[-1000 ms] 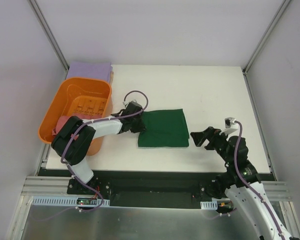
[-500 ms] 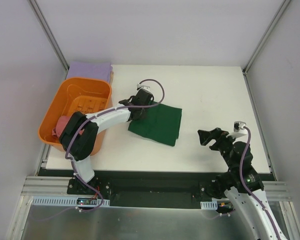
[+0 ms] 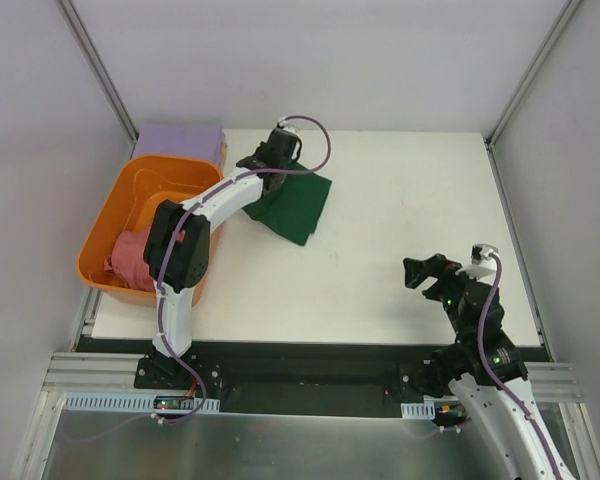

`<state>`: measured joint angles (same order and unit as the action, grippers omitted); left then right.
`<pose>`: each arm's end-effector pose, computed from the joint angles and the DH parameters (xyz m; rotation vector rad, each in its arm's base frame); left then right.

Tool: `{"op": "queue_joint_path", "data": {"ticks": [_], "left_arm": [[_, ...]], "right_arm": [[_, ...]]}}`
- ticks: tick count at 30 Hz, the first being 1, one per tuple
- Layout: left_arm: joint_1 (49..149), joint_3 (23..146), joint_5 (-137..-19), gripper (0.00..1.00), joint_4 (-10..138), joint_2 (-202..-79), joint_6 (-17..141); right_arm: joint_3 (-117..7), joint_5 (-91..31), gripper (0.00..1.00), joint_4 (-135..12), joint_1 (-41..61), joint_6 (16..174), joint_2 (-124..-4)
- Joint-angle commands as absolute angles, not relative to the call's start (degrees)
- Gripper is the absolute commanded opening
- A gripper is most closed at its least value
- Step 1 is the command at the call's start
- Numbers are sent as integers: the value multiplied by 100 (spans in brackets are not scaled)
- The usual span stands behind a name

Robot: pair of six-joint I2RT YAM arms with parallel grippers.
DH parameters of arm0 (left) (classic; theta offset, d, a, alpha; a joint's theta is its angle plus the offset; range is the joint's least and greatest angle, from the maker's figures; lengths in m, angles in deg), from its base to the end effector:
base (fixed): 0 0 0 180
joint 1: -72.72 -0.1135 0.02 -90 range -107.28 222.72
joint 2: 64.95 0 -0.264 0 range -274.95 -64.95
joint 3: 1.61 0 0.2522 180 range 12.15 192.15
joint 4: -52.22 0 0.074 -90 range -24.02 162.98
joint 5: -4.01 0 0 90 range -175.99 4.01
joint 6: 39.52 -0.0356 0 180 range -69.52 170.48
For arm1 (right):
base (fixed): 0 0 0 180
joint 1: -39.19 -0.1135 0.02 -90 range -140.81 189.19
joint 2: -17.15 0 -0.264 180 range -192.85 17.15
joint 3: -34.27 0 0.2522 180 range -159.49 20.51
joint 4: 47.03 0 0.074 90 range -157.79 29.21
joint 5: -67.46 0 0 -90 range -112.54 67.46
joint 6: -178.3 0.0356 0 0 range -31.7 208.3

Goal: Fold and stack the t-shirts
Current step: Put the neatly folded tshirt into the corner of the board with the left arm

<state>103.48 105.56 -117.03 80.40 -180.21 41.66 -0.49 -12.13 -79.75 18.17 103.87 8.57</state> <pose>0.4103 -0.2229 0.2549 0.4338 2.0796 0.3707 0.0897 0.0276 0.2517 0.0567 1.6926 0.3266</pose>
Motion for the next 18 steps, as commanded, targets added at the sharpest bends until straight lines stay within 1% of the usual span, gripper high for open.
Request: {"op": "queue_joint_path", "data": {"ticks": [1,9,13,18], "left_arm": [[9865,11506,-12097,0,7680,-18219,2967],[9487,12359,-12000,0,7196,-18623,1341],[9233,12930,-11887,0,7187,-18817,1120],[8925,13142,-11614,0,7056,-18791,821]], "right_arm": [[-138,-840,96,-7934,1827,10219,713],[-182,-488,96,-8022,1836,10069,432],[-217,-383,96,-8013,1827,10052,283],[-296,-338,96,-8030,1827,10016,54]]}}
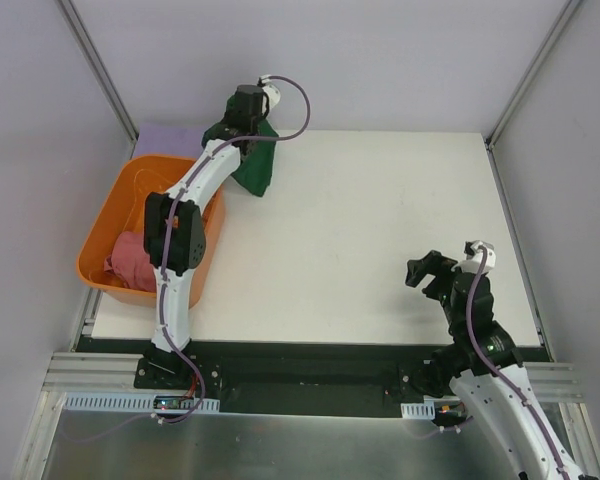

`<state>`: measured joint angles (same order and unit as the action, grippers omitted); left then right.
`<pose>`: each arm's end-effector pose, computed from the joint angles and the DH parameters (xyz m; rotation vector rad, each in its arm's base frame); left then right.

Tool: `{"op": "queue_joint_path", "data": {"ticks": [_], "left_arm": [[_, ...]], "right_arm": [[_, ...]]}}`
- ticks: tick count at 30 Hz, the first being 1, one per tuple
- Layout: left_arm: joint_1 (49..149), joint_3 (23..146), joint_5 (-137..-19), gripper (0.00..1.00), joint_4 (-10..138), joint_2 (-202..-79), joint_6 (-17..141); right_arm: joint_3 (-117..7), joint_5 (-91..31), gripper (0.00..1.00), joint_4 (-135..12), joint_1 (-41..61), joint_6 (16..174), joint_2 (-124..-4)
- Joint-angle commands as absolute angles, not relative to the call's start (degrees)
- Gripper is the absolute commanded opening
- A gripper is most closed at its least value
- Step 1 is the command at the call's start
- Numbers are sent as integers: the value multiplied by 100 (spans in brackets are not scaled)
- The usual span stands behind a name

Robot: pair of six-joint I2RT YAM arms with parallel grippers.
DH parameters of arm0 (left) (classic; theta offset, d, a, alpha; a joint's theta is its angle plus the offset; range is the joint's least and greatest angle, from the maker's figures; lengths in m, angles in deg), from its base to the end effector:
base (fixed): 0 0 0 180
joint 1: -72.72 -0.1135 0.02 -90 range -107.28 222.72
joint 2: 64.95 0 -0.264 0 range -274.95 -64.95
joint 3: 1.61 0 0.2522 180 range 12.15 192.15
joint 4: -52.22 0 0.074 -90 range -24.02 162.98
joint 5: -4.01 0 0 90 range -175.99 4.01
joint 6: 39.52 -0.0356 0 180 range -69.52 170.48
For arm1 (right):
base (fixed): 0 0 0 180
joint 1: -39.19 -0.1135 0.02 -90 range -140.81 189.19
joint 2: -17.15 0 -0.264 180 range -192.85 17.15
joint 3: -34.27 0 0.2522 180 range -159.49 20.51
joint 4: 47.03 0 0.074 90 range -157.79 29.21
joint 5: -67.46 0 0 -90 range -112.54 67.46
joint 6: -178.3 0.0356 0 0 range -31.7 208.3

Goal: Fold and stack the t-shirts
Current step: Put the neatly folded tshirt into the corner of the board with the left arm

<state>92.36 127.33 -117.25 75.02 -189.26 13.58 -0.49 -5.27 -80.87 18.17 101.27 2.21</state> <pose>0.4954 -0.1572 0.3194 0.5506 1.8218 0.7187 0.1036 0.0285 0.2409 0.0863 1.8047 0.1490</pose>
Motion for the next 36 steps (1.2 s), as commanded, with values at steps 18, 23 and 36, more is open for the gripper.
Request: {"op": "queue_joint_path", "data": {"ticks": [18,23,36], "left_arm": [[8274,12879,-11200,0,6932,-17825,1278],[8239,12747,-11156,0,6923,-17596,1242],[7694,12544,-10656,0,6897,-17700,1506]], "right_arm": [[-331,-57,96,-8022,1827,10043,-245],[-331,-14,96,-8021,1836,10060,-324],[-366,374,96,-8057,1827,10069,-667]]}}
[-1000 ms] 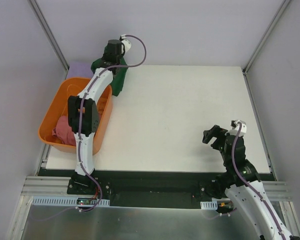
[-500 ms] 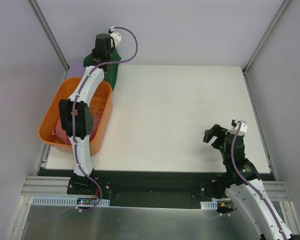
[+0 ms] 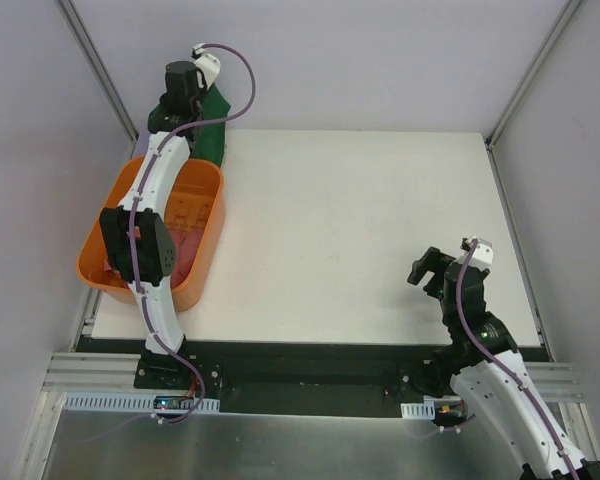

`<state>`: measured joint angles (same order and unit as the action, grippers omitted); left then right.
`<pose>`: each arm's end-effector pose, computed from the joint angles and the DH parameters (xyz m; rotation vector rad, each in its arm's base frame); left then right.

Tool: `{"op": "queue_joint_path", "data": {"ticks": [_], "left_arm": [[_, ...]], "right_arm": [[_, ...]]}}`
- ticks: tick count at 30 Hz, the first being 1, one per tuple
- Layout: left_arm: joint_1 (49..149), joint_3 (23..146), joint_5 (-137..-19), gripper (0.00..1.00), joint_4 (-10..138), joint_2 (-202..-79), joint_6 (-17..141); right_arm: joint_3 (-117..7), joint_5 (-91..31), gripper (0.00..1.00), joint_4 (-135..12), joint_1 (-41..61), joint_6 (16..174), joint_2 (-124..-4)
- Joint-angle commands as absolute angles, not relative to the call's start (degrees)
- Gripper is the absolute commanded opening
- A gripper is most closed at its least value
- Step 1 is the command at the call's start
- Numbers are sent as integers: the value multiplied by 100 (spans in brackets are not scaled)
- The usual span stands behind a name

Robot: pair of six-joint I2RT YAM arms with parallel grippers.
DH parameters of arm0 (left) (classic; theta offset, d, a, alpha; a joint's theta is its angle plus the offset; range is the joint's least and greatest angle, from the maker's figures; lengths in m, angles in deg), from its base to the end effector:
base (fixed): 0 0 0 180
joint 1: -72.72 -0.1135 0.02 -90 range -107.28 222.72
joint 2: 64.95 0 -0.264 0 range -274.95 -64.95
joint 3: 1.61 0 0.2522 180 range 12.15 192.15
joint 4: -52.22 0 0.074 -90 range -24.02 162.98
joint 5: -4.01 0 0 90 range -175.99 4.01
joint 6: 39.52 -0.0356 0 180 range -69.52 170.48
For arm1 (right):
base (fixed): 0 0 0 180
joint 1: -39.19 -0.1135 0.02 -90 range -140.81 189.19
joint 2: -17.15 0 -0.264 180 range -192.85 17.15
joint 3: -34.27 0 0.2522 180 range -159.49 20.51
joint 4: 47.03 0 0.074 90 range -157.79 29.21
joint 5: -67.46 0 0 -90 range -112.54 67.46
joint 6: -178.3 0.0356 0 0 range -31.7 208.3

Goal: Fold and stack the t-shirts
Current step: Put the neatly folded tshirt into the corner of the board with the left arm

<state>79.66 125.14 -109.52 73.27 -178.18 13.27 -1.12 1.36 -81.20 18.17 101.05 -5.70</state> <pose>0.4733 -0.0433 0.4011 0.3552 1.7107 0.7389 0.1190 0.0303 0.2315 0.1351 1.9098 -0.0099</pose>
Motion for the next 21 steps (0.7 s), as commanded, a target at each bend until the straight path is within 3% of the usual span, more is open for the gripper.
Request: {"op": "queue_joint_path", "data": {"ticks": [1,21], "left_arm": [[7633,12562,-10577,0,6862,-17788,1471],[6218,12993,-9092,0,5965,-18923,1690]], "right_arm": [[-366,382,96,-8031,1836,10061,-684],[-718,611,96,-8627,1836,10227,-1106]]}}
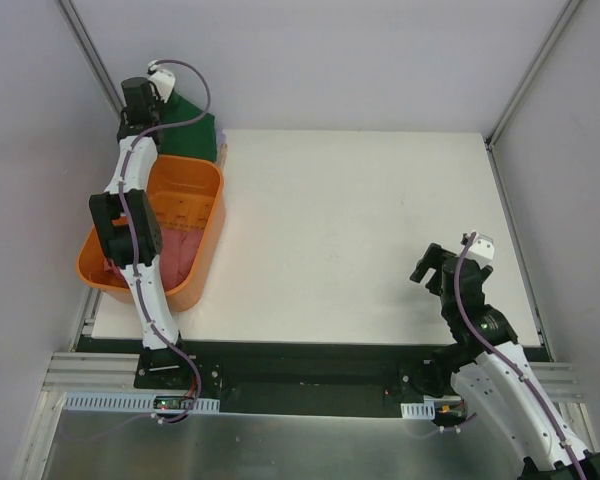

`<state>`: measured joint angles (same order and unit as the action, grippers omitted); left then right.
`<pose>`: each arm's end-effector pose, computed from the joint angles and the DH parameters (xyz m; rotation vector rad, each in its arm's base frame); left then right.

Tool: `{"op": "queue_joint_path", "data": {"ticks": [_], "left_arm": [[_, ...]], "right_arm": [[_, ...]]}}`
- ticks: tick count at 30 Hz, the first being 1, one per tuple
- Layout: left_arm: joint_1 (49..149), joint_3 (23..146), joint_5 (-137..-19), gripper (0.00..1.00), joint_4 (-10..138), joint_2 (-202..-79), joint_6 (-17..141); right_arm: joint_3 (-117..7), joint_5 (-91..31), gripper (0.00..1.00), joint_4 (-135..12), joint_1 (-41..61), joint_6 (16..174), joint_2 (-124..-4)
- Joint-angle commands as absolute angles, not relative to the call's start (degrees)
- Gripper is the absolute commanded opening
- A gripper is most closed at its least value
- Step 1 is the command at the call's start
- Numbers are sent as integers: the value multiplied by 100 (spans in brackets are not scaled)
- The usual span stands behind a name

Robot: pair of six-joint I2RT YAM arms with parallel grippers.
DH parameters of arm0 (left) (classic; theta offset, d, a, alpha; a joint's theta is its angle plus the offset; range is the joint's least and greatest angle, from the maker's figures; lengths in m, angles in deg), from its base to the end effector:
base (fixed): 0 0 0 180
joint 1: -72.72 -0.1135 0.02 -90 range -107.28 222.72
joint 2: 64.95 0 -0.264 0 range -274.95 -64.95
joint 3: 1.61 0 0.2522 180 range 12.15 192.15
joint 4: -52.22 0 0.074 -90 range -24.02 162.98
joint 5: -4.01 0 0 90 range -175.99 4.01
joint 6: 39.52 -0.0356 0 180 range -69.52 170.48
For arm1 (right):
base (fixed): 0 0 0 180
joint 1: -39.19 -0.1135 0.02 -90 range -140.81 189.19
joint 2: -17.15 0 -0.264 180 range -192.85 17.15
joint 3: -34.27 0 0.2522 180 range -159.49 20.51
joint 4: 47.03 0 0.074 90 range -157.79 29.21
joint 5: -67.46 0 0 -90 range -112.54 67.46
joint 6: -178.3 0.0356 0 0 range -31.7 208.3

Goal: Fold and stack the t-shirts
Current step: Put the neatly folded tshirt into the corner of the board with the left arm

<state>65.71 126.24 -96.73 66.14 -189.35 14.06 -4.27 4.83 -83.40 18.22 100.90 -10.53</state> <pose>0.5233 0.0710 0.3267 0.3207 1.7769 0.7114 0.1265 0.0310 0.2382 0.1558 1.9584 -0.0989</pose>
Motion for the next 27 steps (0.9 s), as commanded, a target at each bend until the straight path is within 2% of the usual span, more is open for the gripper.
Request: {"op": "queue_joint_path", "data": {"ticks": [1,7,9,10,11,12,13,14,20,27], "left_arm": [[6139,13028,-8978,0,5965,-18949,1778],[5814,13335,-8063,0,6062,-19282,2217],[5752,13449,-7949,6,6062,-19414,2358],[5725,13502,-7913,15,6062,-19476,2446],[5716,13546,-7922,40,6062,-19537,2508],[5708,13590,-7957,71,6062,-19573,2595],[5699,13634,-8044,90,6062,-19591,2718],[5699,13669,-8097,99,6071,-19582,2867],[5742,13644,-8001,99,6290,-19109,3518],[6426,12450,-8176,99,6387,-17704,3834]], "right_arm": [[-735,602,96,-8680,1836,10280,-1124],[-788,637,96,-8856,1836,10535,-1159],[-806,655,96,-8848,1836,10570,-1185],[-823,646,96,-8830,1836,10570,-1194],[-849,637,96,-8830,1836,10570,-1220],[-876,628,96,-8821,1836,10570,-1247],[-902,611,96,-8813,1836,10570,-1290],[-920,593,96,-8821,1844,10561,-1317],[-1060,532,96,-8804,1836,10386,-1352],[-798,-39,96,-8391,1836,10333,-1151]]}}
